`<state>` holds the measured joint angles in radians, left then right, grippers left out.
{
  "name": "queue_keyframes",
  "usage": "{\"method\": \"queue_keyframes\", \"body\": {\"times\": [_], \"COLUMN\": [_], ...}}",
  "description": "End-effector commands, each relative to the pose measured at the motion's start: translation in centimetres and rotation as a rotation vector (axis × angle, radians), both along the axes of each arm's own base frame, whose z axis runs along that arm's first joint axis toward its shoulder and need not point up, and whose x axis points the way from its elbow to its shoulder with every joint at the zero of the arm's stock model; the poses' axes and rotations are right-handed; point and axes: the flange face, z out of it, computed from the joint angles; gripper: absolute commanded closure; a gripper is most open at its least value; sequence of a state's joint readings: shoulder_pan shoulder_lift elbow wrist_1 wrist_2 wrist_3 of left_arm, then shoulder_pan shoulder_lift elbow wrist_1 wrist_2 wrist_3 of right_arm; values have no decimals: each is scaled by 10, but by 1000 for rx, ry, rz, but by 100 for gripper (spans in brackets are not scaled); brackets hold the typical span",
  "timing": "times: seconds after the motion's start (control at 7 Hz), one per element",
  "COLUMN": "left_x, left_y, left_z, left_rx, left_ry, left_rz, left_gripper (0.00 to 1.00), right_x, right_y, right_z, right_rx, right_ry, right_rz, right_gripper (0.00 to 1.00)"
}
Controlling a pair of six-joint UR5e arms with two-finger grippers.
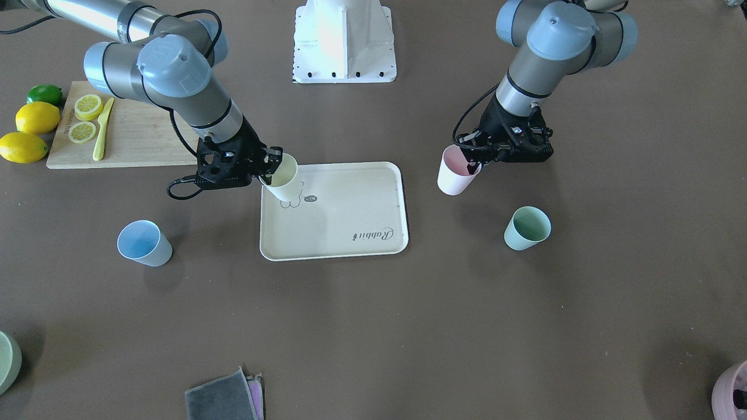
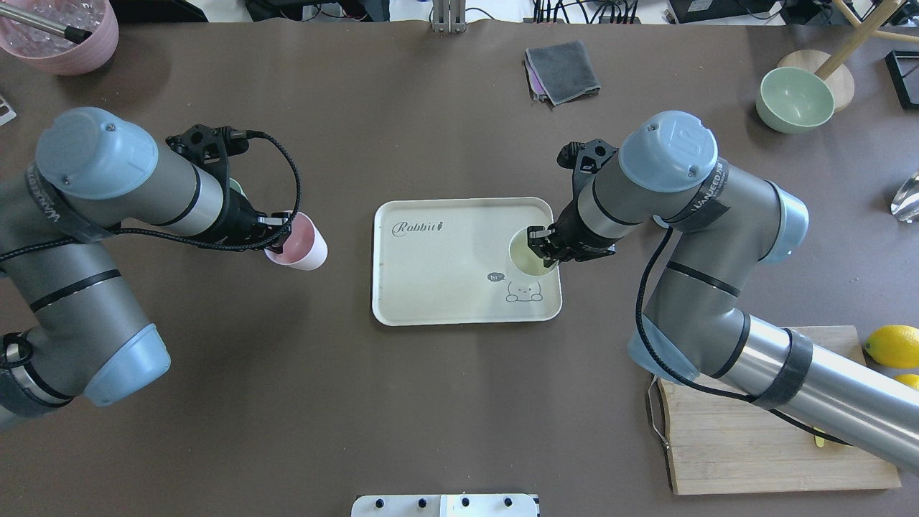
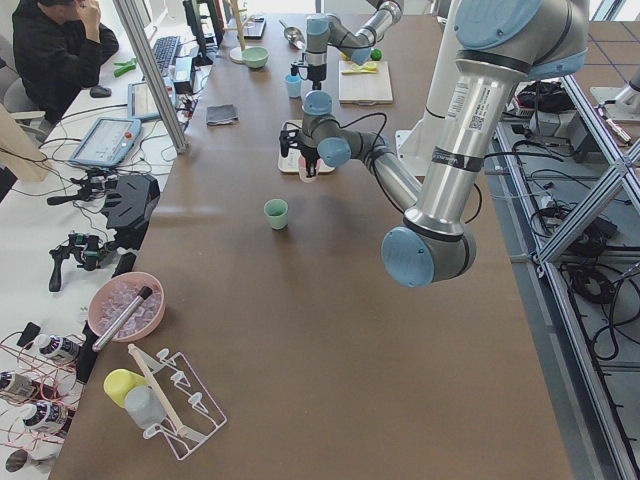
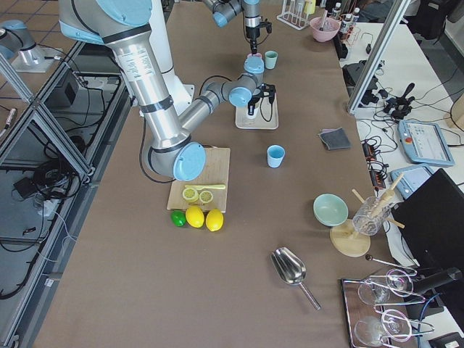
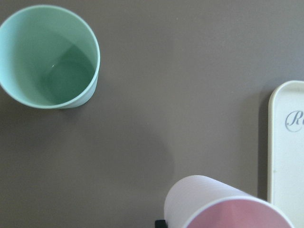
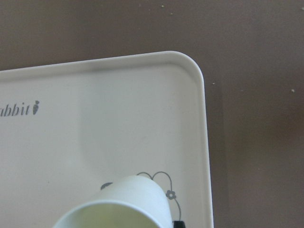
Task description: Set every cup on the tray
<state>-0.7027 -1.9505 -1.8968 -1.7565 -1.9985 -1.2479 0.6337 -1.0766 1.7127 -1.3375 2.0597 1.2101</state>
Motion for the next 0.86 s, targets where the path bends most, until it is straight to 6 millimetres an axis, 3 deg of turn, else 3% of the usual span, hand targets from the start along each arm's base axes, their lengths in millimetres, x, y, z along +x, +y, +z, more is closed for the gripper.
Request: {"method": "queue_keyframes", "body": {"times": [0.0,0.29,0.43,0.57,0.71], "left_x": [11,30,44,64,90], "left_y": [-8,1,6,14,30], "left_z": [-51,-64,-67,-75,-83], "left_rx": [-57,-82,-81,-84,-75], "left_ry": [36,51,47,42,38], "left_rz": [-49,-47,-37,-61,-62], "left_gripper": [100,100,100,100,100], "right_x": [-19,-26,-24,-17,8], "right_y": [2,1,-2,-9,-21], "right_z": [7,17,14,0,-17], "right_rx": [-13,-24,-29,-63,-55], "right_ry": [18,35,30,11,-21], "right_rz": [-8,-11,-1,41,64], "right_gripper": [100,44,5,1,0]}}
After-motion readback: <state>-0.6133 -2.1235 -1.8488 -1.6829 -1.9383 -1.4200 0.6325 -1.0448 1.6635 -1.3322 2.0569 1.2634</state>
